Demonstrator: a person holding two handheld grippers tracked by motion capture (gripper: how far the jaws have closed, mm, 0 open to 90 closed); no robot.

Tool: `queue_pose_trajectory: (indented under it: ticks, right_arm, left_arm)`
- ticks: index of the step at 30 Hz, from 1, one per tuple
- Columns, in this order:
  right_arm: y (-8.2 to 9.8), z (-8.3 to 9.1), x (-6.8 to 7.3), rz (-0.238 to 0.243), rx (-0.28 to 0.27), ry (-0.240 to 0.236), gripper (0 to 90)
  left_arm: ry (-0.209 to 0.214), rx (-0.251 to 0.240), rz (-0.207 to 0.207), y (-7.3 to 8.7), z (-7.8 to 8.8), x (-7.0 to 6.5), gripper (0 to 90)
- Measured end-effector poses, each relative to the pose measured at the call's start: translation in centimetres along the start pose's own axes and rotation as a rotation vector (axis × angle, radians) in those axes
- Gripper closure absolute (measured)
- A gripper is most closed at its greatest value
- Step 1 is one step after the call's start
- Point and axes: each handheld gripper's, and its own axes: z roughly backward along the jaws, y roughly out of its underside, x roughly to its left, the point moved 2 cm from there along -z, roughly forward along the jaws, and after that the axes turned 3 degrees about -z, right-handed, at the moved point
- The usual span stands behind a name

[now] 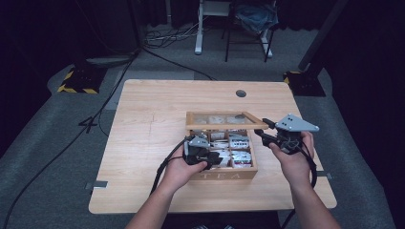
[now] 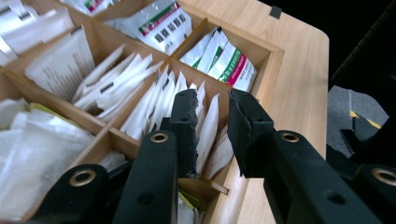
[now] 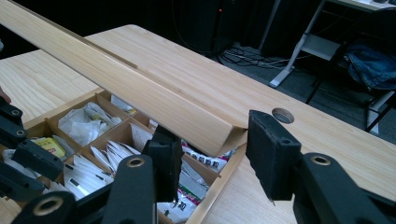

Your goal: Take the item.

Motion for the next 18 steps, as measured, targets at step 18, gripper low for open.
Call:
queue_pose_trajectory:
  ticks: [18]
  right_arm:
    - [0.1, -0.2, 0.1, 0.004, 0.010, 0.002, 55.9]
  left_arm:
    - [0.033, 0.079, 0.037, 0.5, -1.5, 0.3, 80.2]
